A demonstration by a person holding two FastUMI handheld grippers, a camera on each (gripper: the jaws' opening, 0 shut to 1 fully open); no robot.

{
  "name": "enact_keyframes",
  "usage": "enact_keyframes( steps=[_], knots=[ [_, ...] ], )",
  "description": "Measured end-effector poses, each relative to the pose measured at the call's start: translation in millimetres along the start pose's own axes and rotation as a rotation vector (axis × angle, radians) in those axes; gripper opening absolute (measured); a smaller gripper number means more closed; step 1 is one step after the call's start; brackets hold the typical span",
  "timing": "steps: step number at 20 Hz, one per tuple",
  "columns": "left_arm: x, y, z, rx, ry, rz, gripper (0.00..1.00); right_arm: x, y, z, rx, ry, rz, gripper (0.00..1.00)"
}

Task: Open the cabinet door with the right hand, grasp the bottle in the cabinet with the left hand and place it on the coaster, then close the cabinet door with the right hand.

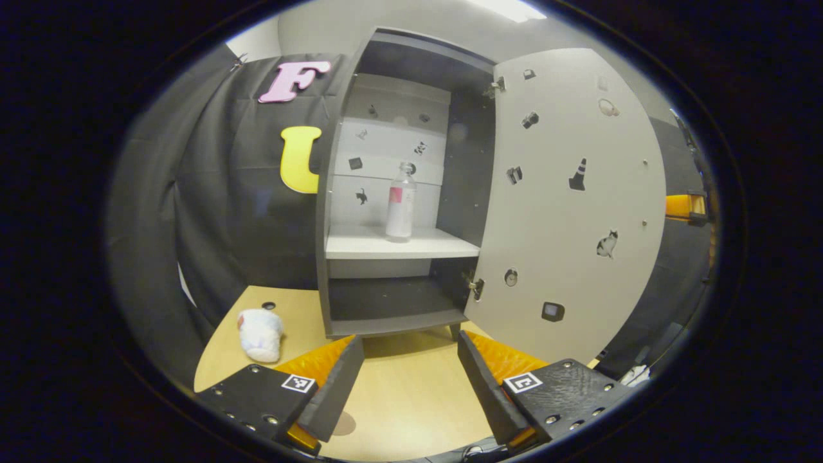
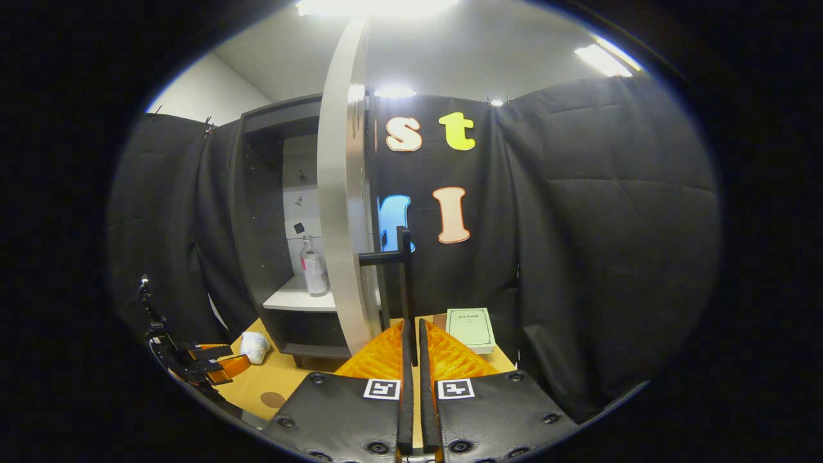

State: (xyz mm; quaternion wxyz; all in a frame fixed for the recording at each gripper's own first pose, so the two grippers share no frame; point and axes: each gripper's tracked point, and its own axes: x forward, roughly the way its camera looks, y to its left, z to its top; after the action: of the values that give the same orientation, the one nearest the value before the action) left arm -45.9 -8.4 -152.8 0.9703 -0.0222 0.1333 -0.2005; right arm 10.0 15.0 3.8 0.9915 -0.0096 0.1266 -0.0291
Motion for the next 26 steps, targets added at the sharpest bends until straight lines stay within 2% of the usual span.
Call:
enact_keyframes(
  steps=[3,10,11,12,13,15,16,17,20,23,24,26],
  knots=[
    [2.4,1.0,0.0,0.027,0.006,-0.023,0.91,-10.8,-26.5,-1.5,0.008,0.018,-0.081,0.07],
    [12.1,2.6,12.0,0.042,-0.04,-0.019,0.89,-32.7,-81.9,16.1,0.064,-0.034,-0.239,0.08],
    [13.3,3.6,15.4,0.043,-0.048,-0.016,0.89,-30.7,-89.6,19.3,0.059,-0.044,-0.254,0.17],
    [14.5,5.1,18.4,0.047,-0.056,-0.01,0.89,-26.5,-97.8,21.4,0.054,-0.05,-0.271,0.08],
    [16.0,7.2,19.9,0.05,-0.062,-0.003,0.89,-17.4,-101.7,23.7,0.057,-0.051,-0.264,0.1],
    [19.8,9.9,27.3,0.046,-0.081,0.011,0.89,1.2,-105.3,22.8,0.068,-0.045,-0.25,0.2],
    [22.1,9.2,31.9,0.038,-0.093,0.012,0.89,11.7,-106.8,22.5,0.07,-0.044,-0.236,0.21],
    [26.6,8.2,34.1,0.028,-0.104,0.014,0.89,25.8,-107.5,24.7,0.069,-0.041,-0.223,0.34],
    [35.5,11.3,44.5,0.018,-0.128,0.035,0.9,60.2,-109.1,27.1,0.069,-0.055,-0.178,0.62],
    [47.2,18.5,54.3,0.051,-0.145,0.053,0.9,88.2,-129.8,31.1,0.102,-0.089,-0.193,0.94],
    [50.2,21.0,57.5,0.067,-0.153,0.058,0.89,95.5,-136.4,26.8,0.117,-0.083,-0.202,0.98],
    [59.9,25.3,64.2,0.092,-0.17,0.066,0.89,107.1,-152.4,24.2,0.14,-0.077,-0.225,0.97]
  ],
)
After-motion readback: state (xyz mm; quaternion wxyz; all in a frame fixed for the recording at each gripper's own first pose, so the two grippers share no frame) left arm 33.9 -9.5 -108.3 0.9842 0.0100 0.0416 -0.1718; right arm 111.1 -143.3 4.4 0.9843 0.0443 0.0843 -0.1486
